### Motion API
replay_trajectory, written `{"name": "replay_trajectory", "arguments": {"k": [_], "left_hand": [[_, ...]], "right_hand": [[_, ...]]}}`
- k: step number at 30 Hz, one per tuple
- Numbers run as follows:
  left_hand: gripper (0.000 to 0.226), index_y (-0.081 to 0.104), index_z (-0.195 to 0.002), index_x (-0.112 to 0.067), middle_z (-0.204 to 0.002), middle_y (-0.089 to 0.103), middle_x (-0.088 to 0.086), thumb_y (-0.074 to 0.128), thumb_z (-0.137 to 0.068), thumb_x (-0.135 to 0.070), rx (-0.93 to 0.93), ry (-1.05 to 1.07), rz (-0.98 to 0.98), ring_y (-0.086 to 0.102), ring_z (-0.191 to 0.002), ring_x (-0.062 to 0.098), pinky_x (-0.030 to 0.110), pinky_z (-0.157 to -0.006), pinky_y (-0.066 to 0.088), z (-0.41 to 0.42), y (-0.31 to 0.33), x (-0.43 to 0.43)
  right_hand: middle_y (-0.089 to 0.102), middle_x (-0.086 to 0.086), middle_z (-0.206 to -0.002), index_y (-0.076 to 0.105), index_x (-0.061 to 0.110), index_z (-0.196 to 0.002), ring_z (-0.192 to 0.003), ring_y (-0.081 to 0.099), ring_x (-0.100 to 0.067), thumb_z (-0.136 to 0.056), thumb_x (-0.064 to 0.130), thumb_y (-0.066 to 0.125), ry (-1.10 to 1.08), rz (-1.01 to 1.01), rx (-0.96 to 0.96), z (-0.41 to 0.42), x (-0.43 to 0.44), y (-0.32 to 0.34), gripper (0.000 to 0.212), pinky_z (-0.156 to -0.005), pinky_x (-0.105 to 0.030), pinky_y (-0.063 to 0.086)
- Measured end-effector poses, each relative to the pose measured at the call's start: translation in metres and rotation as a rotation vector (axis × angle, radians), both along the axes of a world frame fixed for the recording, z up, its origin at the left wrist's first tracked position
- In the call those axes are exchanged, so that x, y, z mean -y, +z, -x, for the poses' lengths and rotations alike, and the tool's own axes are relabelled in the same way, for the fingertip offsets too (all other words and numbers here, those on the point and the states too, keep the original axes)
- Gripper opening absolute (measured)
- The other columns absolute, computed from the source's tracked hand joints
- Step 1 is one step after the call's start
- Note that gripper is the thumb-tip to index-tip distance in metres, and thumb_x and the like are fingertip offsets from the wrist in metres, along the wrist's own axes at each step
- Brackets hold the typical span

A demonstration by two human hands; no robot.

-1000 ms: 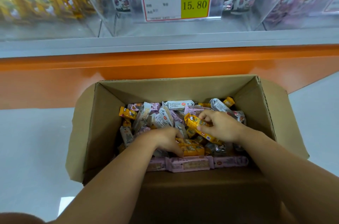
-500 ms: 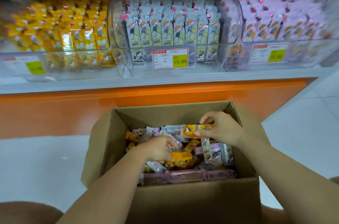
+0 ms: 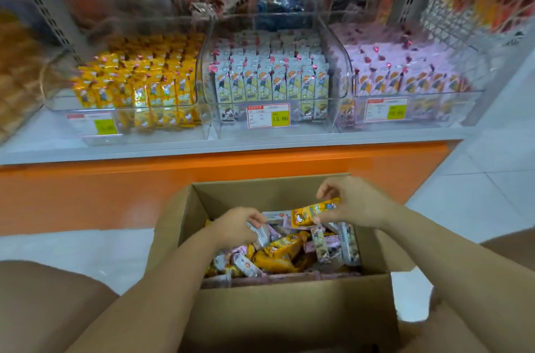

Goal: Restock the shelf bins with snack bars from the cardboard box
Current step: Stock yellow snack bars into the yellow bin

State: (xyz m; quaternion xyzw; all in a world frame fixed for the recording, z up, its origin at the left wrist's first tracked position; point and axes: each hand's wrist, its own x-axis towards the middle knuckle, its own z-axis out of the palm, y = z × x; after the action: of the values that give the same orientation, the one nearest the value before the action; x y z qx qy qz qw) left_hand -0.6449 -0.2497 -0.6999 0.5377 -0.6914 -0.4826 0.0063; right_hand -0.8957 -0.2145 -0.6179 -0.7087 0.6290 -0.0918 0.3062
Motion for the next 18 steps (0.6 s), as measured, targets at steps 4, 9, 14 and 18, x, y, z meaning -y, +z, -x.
{"name": "replay_trajectory", "arguments": {"k": [4,9,14,18], "left_hand": [[0.028,0.056,-0.104,-0.03,-0.105,0.054,-0.003,0.064,-0.087,-0.009,-0.026,0.035,-0.009,0.062,-0.1,0.028,0.042,-0.088,0.053,0.002,-0.023,0.004],[0.026,0.057,-0.112,-0.024,-0.116,0.055,0.001,0.062,-0.09,-0.012,0.02,0.029,-0.034,0.057,-0.108,0.02,0.036,-0.095,0.049,0.019,-0.063,0.012],[0.042,0.049,-0.132,-0.017,-0.135,0.049,0.006,0.062,-0.091,-0.016,0.105,0.027,-0.012,0.054,-0.112,0.018,0.023,-0.084,0.043,0.039,-0.097,0.021],[0.053,0.047,-0.136,-0.015,-0.134,0.054,0.004,0.067,-0.087,-0.023,0.241,0.002,0.008,0.053,-0.119,0.021,0.031,-0.097,0.044,0.049,-0.123,0.021]], "right_hand": [[0.058,0.01,-0.099,0.061,0.023,-0.097,-0.096,0.055,-0.006,-0.072,0.039,0.079,-0.069,-0.067,0.011,0.01,0.005,-0.031,0.035,-0.062,-0.008,0.038],[0.06,0.002,-0.104,0.06,0.022,-0.094,-0.1,0.057,-0.013,-0.072,0.031,0.081,-0.119,-0.15,0.049,0.012,0.014,-0.072,0.032,-0.082,-0.029,0.047],[0.058,0.004,-0.104,0.059,0.02,-0.096,-0.1,0.053,-0.012,-0.075,0.026,0.08,-0.113,-0.188,0.091,0.009,0.018,-0.09,0.03,-0.087,-0.029,0.045],[0.056,0.007,-0.101,0.059,0.02,-0.096,-0.099,0.051,-0.008,-0.076,0.023,0.079,-0.148,-0.215,0.118,0.012,0.019,-0.098,0.029,-0.086,-0.025,0.043]]}}
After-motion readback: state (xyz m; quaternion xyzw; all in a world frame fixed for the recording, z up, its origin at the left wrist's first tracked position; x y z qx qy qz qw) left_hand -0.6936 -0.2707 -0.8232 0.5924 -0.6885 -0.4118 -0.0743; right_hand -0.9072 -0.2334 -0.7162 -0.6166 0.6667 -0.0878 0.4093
